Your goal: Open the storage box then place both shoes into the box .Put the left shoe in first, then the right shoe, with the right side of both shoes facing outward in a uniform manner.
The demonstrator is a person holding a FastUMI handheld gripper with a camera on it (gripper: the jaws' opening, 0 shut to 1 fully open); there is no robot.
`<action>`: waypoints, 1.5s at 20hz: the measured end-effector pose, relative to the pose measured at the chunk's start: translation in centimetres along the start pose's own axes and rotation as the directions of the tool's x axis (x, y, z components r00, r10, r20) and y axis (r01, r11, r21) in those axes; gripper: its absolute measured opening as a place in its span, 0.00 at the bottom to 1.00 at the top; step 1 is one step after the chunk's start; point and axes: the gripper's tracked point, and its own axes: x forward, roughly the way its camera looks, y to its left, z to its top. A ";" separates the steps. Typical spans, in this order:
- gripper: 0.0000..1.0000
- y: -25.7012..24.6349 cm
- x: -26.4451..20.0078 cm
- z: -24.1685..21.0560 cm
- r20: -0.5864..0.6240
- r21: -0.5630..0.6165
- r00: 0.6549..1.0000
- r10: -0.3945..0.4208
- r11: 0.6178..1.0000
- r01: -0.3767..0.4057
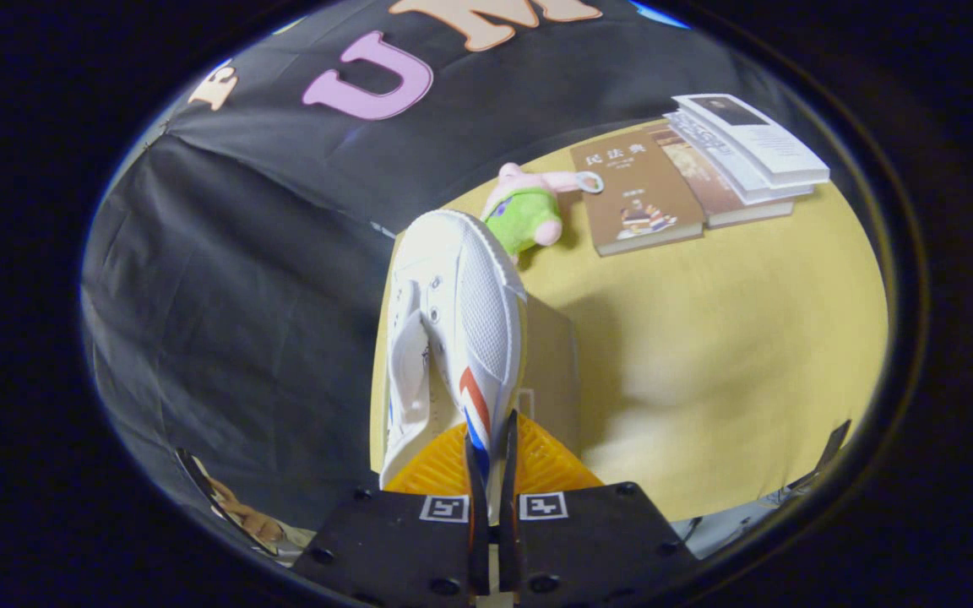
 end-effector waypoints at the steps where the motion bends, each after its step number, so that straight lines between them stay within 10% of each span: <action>1: 0.08 0.7 0.7 -0.4 -0.008 -0.007 1.000 0.003 1.000 -0.003; 17: 0.09 0.4 9.5 -7.0 -0.136 -0.098 0.981 -0.140 0.987 0.127; 25: 0.96 3.3 6.1 -5.0 -0.009 -0.173 1.000 -0.027 0.985 0.026; 30: 0.97 0.5 1.3 -1.9 0.182 -0.309 0.982 -0.054 0.945 0.110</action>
